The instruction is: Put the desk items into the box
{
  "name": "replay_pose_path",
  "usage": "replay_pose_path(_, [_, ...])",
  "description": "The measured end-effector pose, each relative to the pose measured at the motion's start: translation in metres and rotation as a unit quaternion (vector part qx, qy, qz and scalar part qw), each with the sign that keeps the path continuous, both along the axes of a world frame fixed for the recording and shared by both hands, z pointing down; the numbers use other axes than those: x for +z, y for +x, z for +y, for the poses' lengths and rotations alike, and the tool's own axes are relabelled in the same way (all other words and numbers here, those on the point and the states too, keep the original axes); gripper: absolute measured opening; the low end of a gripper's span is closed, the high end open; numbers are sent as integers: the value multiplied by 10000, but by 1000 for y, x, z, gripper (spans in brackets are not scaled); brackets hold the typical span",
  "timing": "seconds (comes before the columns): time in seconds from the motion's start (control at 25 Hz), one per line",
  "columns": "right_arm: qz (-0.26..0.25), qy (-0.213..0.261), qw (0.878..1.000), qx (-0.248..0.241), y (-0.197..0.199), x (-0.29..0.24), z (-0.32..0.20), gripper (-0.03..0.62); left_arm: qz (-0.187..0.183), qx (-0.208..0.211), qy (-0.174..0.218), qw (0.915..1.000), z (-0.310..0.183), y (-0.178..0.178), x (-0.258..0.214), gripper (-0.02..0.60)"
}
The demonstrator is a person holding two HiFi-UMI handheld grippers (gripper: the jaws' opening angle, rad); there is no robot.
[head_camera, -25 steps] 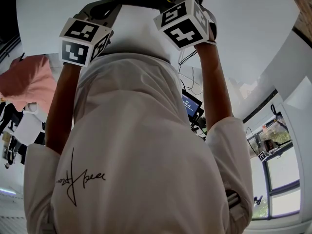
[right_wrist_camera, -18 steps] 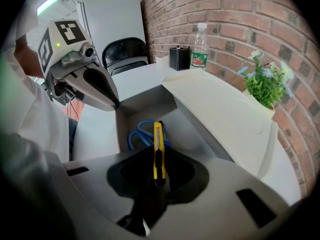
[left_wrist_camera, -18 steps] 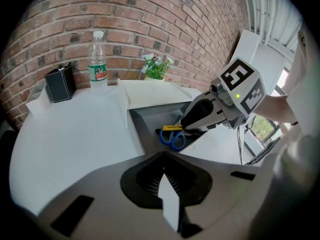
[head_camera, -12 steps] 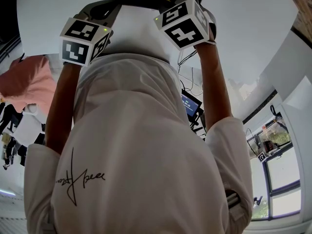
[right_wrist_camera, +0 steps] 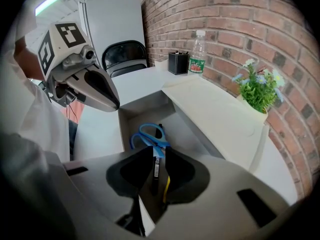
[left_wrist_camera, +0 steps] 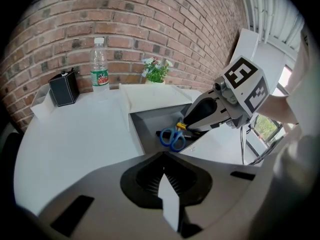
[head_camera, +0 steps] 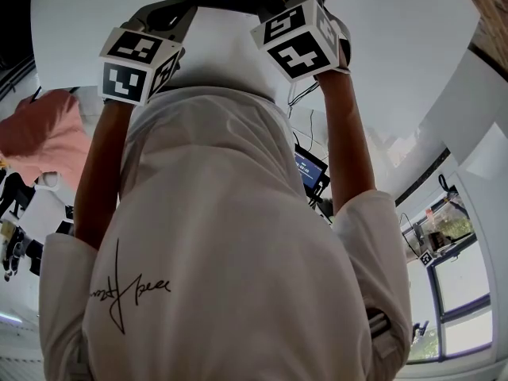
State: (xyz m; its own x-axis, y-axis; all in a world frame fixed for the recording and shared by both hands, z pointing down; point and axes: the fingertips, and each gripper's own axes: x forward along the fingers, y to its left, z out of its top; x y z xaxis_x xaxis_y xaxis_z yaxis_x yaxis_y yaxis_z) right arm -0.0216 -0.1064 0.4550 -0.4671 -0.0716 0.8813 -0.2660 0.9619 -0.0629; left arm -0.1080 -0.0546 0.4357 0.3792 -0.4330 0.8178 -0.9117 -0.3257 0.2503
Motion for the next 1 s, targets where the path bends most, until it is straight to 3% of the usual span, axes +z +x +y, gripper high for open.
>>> replay_pose_path(0.28, [-46, 129, 9998, 113, 8, -9, -3, 84, 5, -5, 115, 9999, -4, 8, -7, 6])
replay_pose_path(0.52, [-100, 297, 9993, 193, 9, -18, 3, 67, 399, -169, 212, 9988, 1, 15, -23, 6])
replay_pose_path(1.0, [-320, 263, 9987, 305, 15, -32, 22, 35, 603, -264, 296, 9974, 19, 31, -35, 6])
